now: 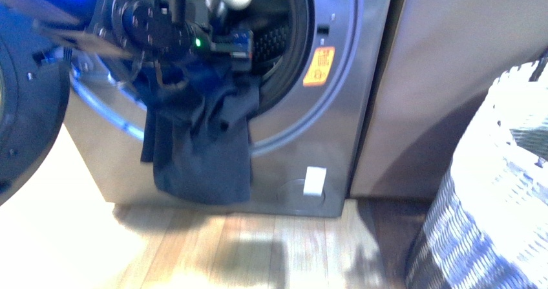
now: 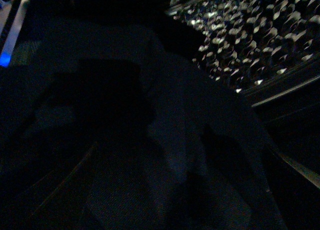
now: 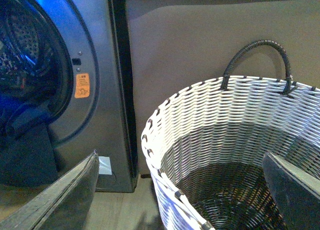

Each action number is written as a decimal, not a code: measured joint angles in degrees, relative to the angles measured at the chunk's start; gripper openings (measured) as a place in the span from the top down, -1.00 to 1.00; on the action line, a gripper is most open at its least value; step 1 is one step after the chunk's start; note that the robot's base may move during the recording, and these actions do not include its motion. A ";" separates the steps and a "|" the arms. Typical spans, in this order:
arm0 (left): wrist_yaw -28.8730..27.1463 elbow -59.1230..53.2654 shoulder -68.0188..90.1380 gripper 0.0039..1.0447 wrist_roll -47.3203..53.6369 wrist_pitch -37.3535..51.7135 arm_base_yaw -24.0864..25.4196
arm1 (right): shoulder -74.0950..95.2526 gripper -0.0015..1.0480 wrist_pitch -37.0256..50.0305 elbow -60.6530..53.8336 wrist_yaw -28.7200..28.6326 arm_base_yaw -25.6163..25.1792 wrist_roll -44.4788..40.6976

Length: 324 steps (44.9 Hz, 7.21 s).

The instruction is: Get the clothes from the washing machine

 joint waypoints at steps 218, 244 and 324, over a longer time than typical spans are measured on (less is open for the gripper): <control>14.97 3.67 -47.78 0.87 3.80 -7.89 -30.25 | 20.09 -0.86 50.60 4.72 -47.52 -17.27 33.33; 15.08 3.67 -47.78 0.87 3.80 -7.89 -30.25 | 50.77 -0.86 59.45 22.97 -36.17 -3.19 20.46; 14.91 3.69 -47.80 0.87 3.80 -7.87 -30.18 | 76.26 0.89 58.73 49.66 -28.35 -1.73 28.39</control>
